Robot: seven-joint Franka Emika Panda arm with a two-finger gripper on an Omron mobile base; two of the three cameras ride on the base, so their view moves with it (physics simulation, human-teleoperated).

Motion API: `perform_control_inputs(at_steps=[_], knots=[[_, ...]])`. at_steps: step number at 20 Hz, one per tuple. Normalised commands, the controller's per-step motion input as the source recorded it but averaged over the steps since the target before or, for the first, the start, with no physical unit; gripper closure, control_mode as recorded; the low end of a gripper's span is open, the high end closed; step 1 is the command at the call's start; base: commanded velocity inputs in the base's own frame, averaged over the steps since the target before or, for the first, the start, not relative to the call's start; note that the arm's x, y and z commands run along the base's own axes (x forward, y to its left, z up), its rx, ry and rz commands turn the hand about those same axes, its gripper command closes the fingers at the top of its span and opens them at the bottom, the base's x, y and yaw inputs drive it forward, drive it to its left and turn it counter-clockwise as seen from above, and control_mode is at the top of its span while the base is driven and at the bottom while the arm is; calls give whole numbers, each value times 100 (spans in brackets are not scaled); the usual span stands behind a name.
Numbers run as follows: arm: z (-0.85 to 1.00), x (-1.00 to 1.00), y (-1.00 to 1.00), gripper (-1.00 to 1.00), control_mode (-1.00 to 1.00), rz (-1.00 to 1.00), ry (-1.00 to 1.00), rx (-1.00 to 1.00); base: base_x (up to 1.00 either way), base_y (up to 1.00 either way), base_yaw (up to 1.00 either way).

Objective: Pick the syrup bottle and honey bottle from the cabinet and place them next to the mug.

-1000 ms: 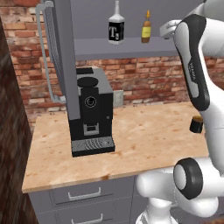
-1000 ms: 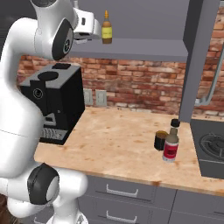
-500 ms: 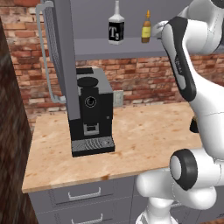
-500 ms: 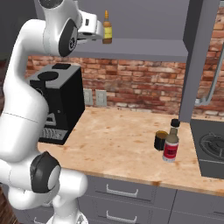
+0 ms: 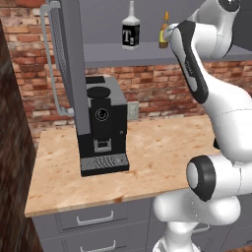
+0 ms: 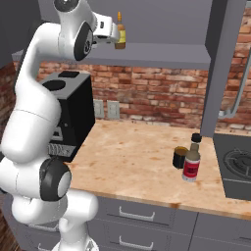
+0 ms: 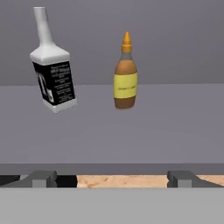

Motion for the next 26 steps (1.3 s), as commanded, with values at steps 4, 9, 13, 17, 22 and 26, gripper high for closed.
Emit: perform_control_inputs(at_steps=[4,9,13,17,22,26], knots=[[0,39,0,-100,-100,0,0,0,0,0,0],[0,41,-6,-100,-100,0,0,0,0,0,0],[0,51,-16,-100,-100,0,0,0,0,0,0],[0,42,-14,-100,-100,0,0,0,0,0,0],[0,43,-5,-100,-100,0,0,0,0,0,0],[0,42,-1,-100,-100,0,0,0,0,0,0]])
